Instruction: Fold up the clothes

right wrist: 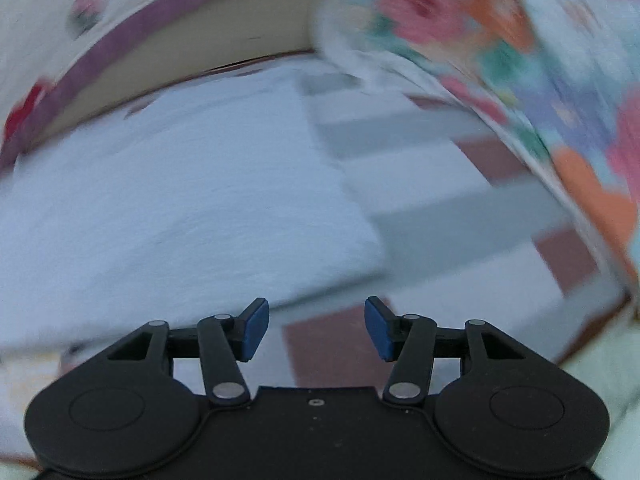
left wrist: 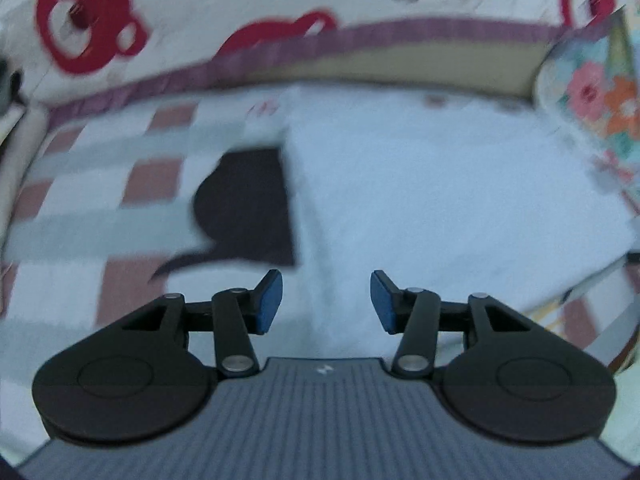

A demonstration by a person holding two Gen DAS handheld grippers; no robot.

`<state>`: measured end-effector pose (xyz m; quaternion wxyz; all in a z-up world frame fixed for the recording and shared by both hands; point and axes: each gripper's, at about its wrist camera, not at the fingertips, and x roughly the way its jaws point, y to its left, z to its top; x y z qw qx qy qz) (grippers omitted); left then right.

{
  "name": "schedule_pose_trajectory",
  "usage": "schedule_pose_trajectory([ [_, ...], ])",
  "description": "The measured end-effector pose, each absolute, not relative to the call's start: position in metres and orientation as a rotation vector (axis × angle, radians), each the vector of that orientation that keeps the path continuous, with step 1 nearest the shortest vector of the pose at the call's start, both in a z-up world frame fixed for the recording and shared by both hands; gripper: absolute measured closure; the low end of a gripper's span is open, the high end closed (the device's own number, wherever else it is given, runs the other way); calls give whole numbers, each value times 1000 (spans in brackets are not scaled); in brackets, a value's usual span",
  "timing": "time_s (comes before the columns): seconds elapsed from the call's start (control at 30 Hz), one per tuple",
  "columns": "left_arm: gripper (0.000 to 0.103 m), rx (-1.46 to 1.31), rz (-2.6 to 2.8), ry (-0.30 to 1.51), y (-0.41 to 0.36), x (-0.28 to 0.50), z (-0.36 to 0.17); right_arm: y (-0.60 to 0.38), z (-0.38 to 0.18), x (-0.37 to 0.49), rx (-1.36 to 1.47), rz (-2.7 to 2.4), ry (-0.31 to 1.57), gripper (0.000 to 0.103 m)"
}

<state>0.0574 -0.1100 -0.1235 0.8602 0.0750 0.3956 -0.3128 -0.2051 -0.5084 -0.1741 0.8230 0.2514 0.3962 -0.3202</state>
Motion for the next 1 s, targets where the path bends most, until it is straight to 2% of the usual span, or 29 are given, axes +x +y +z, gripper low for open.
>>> schedule_pose_trajectory([
  [0.07, 50, 188, -766, 790, -131, 56, -113, -529, -179, -220, 758, -696, 765, 45],
  [0.17, 45, 358, -879, 731, -166, 58, -111, -544, -190, -233, 1004, -726, 603, 37],
  [0.23, 47, 435, -909, 727, -190, 61, -115, -548, -192, -232, 1017, -728, 564, 37],
  [0.4, 47, 289, -1059, 822, -237, 48, -123, -554, -196, -215, 921, -707, 535, 38],
  [0.43, 48, 280, -1065, 833, -246, 43, -127, -555, -196, -212, 898, -694, 528, 45],
  [0.47, 49, 270, -1071, 846, -254, 38, -131, -553, -192, -213, 870, -674, 501, 90],
  [0.5, 49, 256, -1075, 866, -261, 37, -137, -552, -188, -213, 843, -654, 474, 97],
  [0.67, 50, 175, -1092, 1004, -280, 25, -162, -546, -167, -219, 710, -633, 406, 97],
  [0.93, 50, 119, -1043, 1073, -278, 21, -175, -556, -186, -222, 817, -666, 455, 97],
  [1.0, 50, 98, -1036, 1087, -278, 24, -175, -558, -190, -222, 847, -687, 468, 90],
])
